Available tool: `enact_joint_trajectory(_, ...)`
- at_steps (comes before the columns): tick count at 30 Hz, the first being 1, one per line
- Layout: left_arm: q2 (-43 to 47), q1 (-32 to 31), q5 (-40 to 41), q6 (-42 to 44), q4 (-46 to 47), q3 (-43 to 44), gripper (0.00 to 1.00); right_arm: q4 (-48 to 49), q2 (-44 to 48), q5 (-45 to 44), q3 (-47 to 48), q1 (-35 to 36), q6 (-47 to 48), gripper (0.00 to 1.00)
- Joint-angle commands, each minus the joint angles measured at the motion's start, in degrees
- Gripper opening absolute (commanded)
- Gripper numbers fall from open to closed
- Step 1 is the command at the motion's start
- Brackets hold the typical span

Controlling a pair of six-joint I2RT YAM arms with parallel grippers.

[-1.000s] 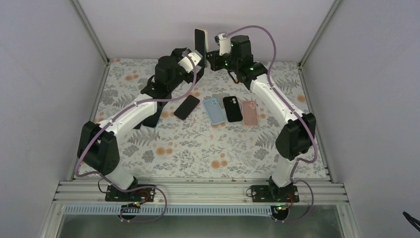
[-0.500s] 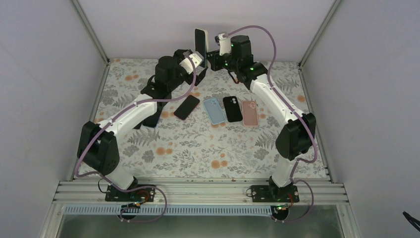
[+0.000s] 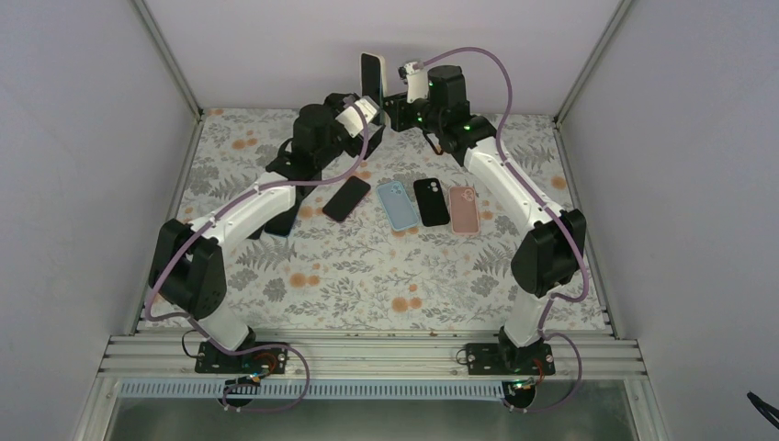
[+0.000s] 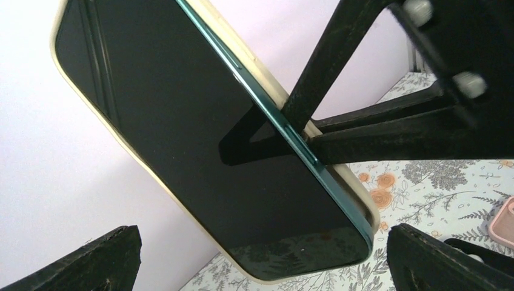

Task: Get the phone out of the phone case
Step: Remove the phone case from the phone.

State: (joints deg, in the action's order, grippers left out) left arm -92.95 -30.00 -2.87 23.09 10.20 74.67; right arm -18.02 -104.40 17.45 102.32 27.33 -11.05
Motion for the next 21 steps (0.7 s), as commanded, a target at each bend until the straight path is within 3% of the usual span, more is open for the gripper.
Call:
enact_joint_trajectory(1,-1.34,-0.24,1.83,-0.88,-0.17,2.44,1.00,4.72,2.78,1.17,0.46,0.20,-0.47,0.03)
enact_joint_trajectory(11,-1.84,-0.30,6.36,-0.95,0.84,2.98,1.00,5.18,3.83,1.90,-0.63,0.28,-0.72,0.03)
enact_joint_trajectory(17,-2.54,-1.11,24.53,1.10,7.81,1.47,0.94,4.85,4.58,2.23,-1.59,0.58,-2.15,0.03)
enact_joint_trajectory(21,-1.36,-1.13,32.64,7.78,18.66,-2.44,0.92,4.13,5.00,3.61,-1.93,0.97,-2.84,0.03)
